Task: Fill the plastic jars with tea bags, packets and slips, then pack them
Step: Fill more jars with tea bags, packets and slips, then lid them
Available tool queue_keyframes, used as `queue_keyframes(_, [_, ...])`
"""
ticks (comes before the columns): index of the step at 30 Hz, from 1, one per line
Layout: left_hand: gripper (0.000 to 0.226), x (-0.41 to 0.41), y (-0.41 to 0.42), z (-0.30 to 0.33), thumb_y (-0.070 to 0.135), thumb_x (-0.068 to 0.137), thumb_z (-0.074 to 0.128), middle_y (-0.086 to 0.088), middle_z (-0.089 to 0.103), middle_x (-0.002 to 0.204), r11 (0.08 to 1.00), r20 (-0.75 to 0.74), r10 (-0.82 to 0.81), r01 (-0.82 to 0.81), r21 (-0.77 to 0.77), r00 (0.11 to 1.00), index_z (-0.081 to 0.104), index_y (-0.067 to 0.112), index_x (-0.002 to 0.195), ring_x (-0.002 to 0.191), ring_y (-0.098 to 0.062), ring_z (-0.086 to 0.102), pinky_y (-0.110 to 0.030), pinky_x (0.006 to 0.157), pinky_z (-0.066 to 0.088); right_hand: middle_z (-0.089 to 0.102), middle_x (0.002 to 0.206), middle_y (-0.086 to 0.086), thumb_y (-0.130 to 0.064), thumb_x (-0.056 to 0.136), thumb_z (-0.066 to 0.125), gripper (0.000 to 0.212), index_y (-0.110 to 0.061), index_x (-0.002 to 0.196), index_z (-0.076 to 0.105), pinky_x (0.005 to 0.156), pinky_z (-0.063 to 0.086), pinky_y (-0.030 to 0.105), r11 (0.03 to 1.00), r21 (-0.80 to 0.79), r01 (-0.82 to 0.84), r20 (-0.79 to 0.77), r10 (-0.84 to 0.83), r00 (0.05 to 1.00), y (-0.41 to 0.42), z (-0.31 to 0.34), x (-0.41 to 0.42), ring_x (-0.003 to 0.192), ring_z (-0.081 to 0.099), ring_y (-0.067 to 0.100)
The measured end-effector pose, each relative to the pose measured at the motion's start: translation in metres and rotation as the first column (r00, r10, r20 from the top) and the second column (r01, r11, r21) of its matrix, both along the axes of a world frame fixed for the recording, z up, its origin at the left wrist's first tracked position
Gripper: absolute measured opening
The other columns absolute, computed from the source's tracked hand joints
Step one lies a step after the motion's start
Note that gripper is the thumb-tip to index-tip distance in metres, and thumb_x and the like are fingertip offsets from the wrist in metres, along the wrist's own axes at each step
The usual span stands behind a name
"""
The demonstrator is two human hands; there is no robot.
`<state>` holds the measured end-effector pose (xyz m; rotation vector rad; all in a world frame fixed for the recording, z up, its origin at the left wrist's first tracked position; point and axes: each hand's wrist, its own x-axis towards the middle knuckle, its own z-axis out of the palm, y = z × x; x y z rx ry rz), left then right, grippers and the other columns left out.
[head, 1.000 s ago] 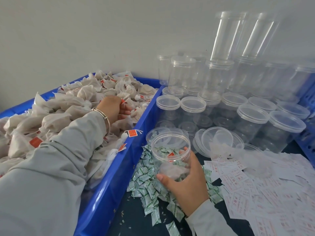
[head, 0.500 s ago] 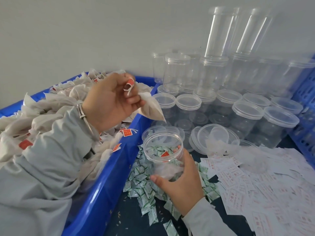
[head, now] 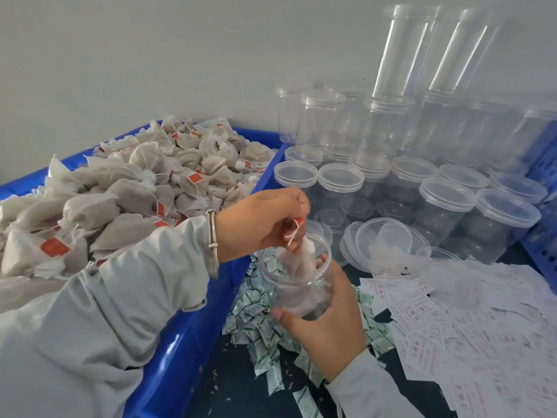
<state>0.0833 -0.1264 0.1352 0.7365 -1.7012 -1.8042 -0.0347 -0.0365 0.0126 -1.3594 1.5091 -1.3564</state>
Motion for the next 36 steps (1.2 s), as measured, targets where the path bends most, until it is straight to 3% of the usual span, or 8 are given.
queue_keyframes(3, [0.008,-0.001,0.0,0.0,0.008,0.072,0.04,-0.006,0.047,0.049,0.998,-0.051,-0.041,0.043,0.043,0.998,0.044,0.009,0.065,0.049,-0.019,0.048,-0.029,0.059,0.048,0.049,0.128,-0.015,-0.057,0.04,0.08,0.101,-0.049,0.128,0.034,0.102,0.045,0.038,1.0,0.022,0.008,0.01,-0.008,1.0,0.0,0.001,0.0,0.119,0.049,0.005])
queue_keyframes(6, [0.008,-0.002,-0.001,-0.005,0.009,0.077,0.049,-0.007,0.063,0.061,0.962,0.282,0.057,0.023,-0.273,0.958,0.047,0.011,0.069,0.059,-0.02,0.056,-0.028,0.064,0.049,0.057,0.125,-0.003,-0.046,0.043,0.086,0.101,-0.032,0.134,0.043,0.095,0.049,0.043,1.0,-0.001,-0.023,0.034,0.023,0.999,-0.003,0.002,0.0,0.116,0.056,0.014])
queue_keyframes(9, [0.019,-0.001,0.0,-0.011,0.016,0.081,0.056,0.0,0.068,0.086,0.665,0.542,0.324,0.221,-0.713,0.775,0.051,0.027,0.067,0.063,-0.002,0.053,-0.01,0.062,0.042,0.068,0.103,0.0,-0.034,0.048,0.088,0.089,-0.021,0.127,0.05,0.08,0.057,0.034,0.999,-0.008,-0.05,0.034,0.05,0.998,-0.005,0.003,-0.002,0.097,0.067,0.014])
queue_keyframes(14, [0.011,0.0,-0.001,-0.01,0.027,0.081,0.06,0.008,0.056,0.106,0.439,0.43,0.467,0.22,-0.871,0.772,0.055,0.032,0.074,0.094,-0.003,0.047,-0.014,0.086,0.032,0.059,0.12,0.003,-0.042,0.043,0.084,0.101,-0.021,0.133,0.044,0.093,0.051,0.043,1.0,0.018,-0.01,0.066,0.008,0.998,-0.004,0.001,-0.003,0.11,0.06,0.018])
queue_keyframes(19, [0.015,0.023,-0.028,0.003,0.027,0.083,0.058,0.008,0.057,0.099,0.488,0.328,0.649,-0.046,-0.871,0.686,0.066,0.028,0.095,0.085,-0.008,0.053,-0.018,0.075,0.037,0.052,0.129,-0.006,-0.04,0.047,0.088,0.103,-0.028,0.137,0.04,0.103,0.045,0.042,0.999,0.035,-0.014,0.05,0.012,0.999,-0.002,0.0,-0.004,0.121,0.05,0.01])
queue_keyframes(24, [0.022,0.056,-0.066,0.001,0.013,0.089,0.05,0.002,0.065,0.097,0.429,0.283,0.867,-0.329,-0.841,0.41,0.067,0.019,0.101,0.09,-0.015,0.054,-0.021,0.077,0.035,0.048,0.135,-0.004,-0.039,0.049,0.09,0.107,-0.027,0.14,0.037,0.105,0.042,0.043,0.999,0.043,-0.019,0.03,0.018,0.999,-0.002,-0.001,-0.005,0.126,0.047,0.014])
queue_keyframes(30, [0.046,0.056,-0.091,-0.048,0.016,0.094,0.05,-0.011,0.05,0.138,0.789,0.792,0.56,0.134,-0.599,0.241,0.041,0.016,0.139,0.122,-0.029,0.05,-0.031,0.095,0.038,0.049,0.134,-0.008,-0.034,0.05,0.092,0.106,-0.029,0.14,0.036,0.105,0.044,0.037,0.999,0.04,-0.019,0.018,0.019,1.0,0.0,0.0,-0.003,0.123,0.047,0.008])
queue_keyframes(36, [0.042,0.063,-0.109,-0.058,0.028,0.101,0.032,-0.013,0.043,0.142,0.808,0.823,0.559,0.288,-0.514,-0.099,0.04,0.014,0.139,0.13,-0.031,0.041,-0.036,0.105,0.033,0.049,0.134,-0.007,-0.046,0.043,0.085,0.11,-0.027,0.14,0.037,0.106,0.042,0.04,1.0,0.023,-0.011,0.035,0.01,0.999,0.0,0.001,0.001,0.124,0.047,0.01])
